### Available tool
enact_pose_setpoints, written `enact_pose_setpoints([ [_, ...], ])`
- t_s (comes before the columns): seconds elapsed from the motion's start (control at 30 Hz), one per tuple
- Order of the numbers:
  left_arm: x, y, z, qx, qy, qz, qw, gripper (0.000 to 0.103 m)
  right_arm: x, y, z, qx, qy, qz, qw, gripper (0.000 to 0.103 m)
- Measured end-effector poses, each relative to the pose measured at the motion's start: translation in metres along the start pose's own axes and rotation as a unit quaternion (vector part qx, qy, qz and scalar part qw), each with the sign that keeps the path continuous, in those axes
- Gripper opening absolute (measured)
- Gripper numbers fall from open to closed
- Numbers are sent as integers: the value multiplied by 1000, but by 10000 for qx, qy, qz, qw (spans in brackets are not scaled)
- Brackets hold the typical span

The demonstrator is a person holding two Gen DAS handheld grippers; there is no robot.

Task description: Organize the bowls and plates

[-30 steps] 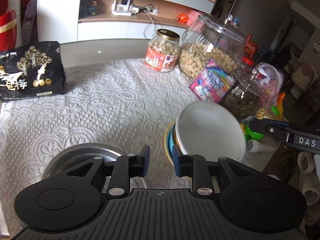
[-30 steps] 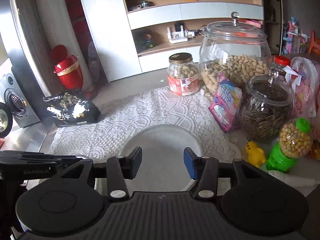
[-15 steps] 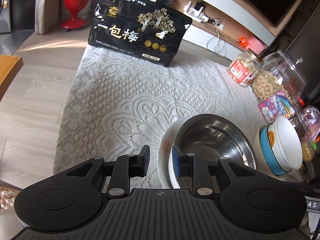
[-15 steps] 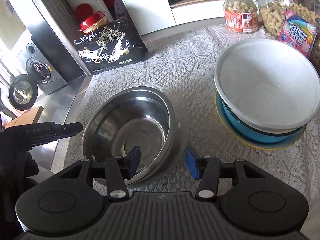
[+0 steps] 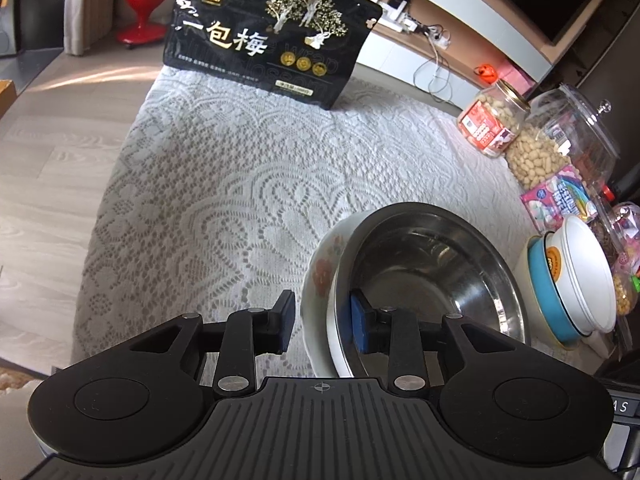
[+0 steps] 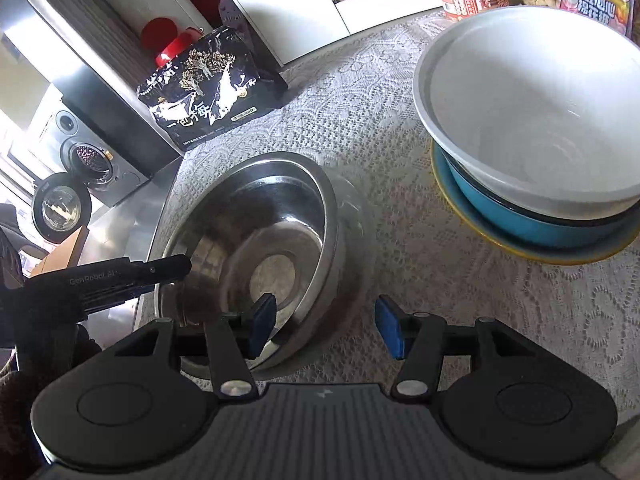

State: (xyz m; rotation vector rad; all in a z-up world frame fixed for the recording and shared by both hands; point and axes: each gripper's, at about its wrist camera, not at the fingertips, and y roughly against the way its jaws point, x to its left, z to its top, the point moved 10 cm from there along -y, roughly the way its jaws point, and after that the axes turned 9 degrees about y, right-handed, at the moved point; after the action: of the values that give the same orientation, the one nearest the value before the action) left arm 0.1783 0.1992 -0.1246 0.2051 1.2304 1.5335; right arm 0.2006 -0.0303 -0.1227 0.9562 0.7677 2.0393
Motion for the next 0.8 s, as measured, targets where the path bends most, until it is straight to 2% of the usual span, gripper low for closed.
enact_pose_setpoints([
  [0.2, 2, -19, 3, 217, 130, 44, 9997, 42, 1, -12, 7, -67, 74, -129, 9999, 55],
  [0.4, 1, -36, -1, 491, 131, -17, 9987, 38, -2, -23, -1, 126, 29, -27, 9999, 55],
  [0.5, 0, -45, -6, 684, 214, -158, 9973, 37, 0, -29, -2, 160, 65, -4, 9999, 49],
  [0.73, -7, -51, 0, 796, 146, -78, 9967, 49, 4, -33, 6, 56, 273, -219, 9994, 47],
  [0.8, -8, -53, 6, 766, 96, -20, 9970, 49, 4, -38, 12, 35, 282, -250, 9993, 46],
])
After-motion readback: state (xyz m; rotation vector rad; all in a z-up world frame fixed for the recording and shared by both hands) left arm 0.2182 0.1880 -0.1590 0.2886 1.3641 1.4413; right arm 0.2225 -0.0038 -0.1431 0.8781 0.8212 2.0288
